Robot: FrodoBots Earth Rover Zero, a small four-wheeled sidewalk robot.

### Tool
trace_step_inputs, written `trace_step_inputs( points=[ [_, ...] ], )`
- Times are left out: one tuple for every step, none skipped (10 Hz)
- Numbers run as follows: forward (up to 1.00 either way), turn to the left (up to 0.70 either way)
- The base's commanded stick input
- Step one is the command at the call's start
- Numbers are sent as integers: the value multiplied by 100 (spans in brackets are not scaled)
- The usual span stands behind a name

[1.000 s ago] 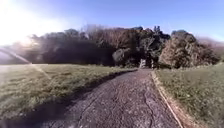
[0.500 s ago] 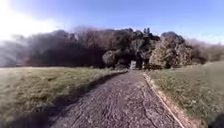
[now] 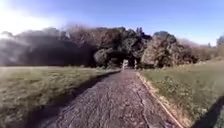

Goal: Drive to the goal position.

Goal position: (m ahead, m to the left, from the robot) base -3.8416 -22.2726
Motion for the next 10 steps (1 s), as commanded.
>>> trace_step_inputs(
  points=[
    [85, -34],
    [82, -32],
    [33, -13],
    [0, -7],
    [0, -27],
    [0, -85],
    [0, -85],
    [0, -85],
    [0, -85],
    [0, -85]
  ],
)
